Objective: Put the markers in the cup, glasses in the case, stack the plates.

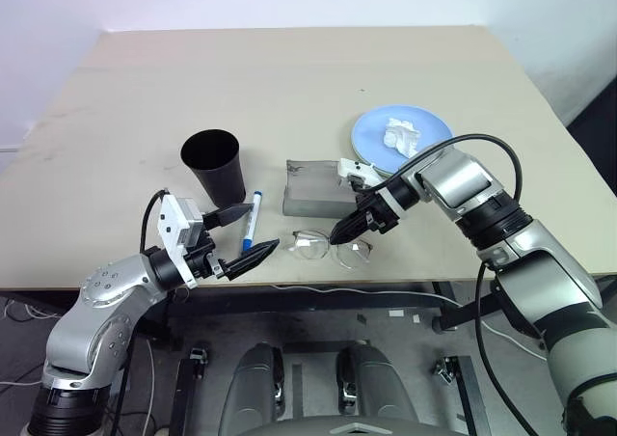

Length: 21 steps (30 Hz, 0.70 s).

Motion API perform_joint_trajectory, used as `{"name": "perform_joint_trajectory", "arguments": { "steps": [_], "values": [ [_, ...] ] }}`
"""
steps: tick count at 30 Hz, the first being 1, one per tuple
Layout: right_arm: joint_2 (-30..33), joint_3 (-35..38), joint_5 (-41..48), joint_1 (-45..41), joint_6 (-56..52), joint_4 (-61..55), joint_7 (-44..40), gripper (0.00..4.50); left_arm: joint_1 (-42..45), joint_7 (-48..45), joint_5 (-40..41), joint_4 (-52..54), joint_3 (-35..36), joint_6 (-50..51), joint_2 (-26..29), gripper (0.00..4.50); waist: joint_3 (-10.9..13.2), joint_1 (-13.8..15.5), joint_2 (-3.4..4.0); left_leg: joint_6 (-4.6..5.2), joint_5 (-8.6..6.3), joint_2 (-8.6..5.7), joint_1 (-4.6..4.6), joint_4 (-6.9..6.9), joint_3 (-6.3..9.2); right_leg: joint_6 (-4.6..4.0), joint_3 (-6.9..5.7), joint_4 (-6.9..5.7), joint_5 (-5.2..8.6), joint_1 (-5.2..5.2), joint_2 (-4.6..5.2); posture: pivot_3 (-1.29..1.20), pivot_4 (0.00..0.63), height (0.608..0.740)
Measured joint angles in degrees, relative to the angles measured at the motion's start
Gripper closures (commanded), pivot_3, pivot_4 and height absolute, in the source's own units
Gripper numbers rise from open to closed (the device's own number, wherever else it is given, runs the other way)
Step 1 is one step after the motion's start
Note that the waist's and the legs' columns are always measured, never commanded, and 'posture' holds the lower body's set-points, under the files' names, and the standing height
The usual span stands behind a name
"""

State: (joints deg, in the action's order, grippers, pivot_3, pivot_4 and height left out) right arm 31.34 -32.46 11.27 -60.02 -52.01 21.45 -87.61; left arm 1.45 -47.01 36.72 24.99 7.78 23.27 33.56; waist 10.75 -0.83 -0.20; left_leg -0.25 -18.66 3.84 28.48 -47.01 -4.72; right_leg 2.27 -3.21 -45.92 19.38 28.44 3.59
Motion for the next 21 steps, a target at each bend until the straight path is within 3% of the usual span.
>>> {"name": "perform_joint_trajectory", "arguments": {
  "steps": [10, 17, 21],
  "values": [
    [2.7, 0.4, 1.0, 0.0, -0.2, -4.7, -1.7, 4.48, 0.5, -0.1, 0.0, 0.0, 0.0, 0.0, 0.0, 0.00, 0.0, 0.0, 0.00, 0.00, 0.00, 0.00, 0.08, 0.05, -0.01, 0.00, 0.00, 0.10, 0.00, 0.04, 0.00, 0.00, 0.150, 0.670],
    [7.8, 5.8, 4.9, -3.7, -2.5, -13.3, -3.0, 4.48, -0.7, -0.1, 0.0, 0.0, 0.0, -0.1, -0.1, 0.00, 0.1, 0.0, -0.03, 0.01, -0.01, 0.01, 0.08, 0.12, 0.00, -0.01, 0.00, 0.19, 0.00, 0.06, 0.01, 0.00, 0.150, 0.670],
    [7.3, 7.6, 6.4, -6.1, -2.7, -12.9, -2.4, 4.48, -0.7, -0.2, -0.1, -0.2, 0.0, -0.2, -0.3, 0.00, 0.1, 0.0, -0.03, 0.00, 0.00, 0.02, 0.06, 0.19, 0.00, -0.03, 0.01, 0.22, 0.01, 0.06, 0.02, 0.00, 0.150, 0.670]
  ]
}}
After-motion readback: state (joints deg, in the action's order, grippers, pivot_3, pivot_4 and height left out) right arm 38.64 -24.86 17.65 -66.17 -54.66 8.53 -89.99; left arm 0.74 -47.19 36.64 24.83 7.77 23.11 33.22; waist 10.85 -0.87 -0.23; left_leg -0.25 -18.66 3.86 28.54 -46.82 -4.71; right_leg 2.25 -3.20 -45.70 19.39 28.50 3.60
